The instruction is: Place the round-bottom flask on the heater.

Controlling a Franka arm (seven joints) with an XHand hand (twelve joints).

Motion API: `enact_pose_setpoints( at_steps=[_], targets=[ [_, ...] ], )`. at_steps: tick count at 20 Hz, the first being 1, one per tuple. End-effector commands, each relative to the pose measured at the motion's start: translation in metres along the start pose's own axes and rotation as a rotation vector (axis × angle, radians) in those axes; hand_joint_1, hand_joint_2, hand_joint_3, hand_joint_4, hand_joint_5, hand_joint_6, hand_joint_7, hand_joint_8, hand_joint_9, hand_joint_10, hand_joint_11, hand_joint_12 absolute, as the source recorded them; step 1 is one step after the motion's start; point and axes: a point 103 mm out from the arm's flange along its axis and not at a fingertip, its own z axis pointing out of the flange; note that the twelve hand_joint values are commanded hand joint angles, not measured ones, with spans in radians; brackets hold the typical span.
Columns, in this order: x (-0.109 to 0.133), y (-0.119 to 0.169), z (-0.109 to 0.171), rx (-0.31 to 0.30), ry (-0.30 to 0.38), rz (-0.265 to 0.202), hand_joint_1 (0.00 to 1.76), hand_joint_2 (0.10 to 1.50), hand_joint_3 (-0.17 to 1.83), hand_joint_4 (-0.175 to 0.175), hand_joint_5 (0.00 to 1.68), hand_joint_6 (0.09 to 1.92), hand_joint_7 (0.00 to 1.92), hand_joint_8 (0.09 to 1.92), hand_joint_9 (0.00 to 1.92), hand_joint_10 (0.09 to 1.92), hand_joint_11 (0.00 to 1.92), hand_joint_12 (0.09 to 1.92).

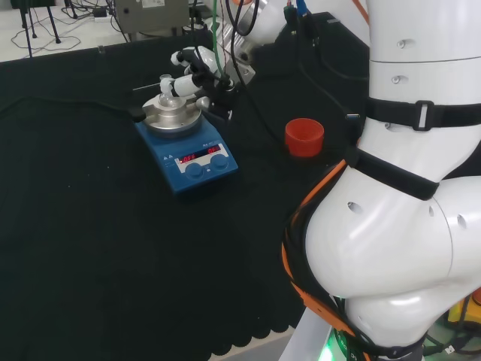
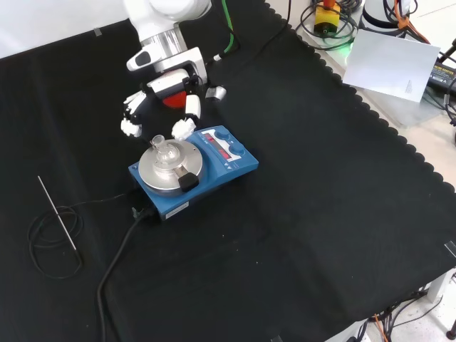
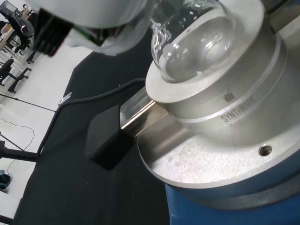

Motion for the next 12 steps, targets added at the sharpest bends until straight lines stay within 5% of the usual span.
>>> enact_pose_setpoints(
  at_steps=[1, 12],
  targets=[
    [-0.003, -0.016, -0.022, -0.019, -0.029, -0.006, 0.87, 0.51, 0.73, -0.027, 0.31, 0.15, 0.31, 0.69, 0.51, 0.7, 0.03, 1.38],
    [-0.006, -0.069, -0.057, -0.053, -0.071, 0.011, 0.85, 0.52, 0.71, -0.022, 0.33, 0.1, 0.3, 0.69, 0.5, 0.7, 0.02, 1.38]
  ],
)
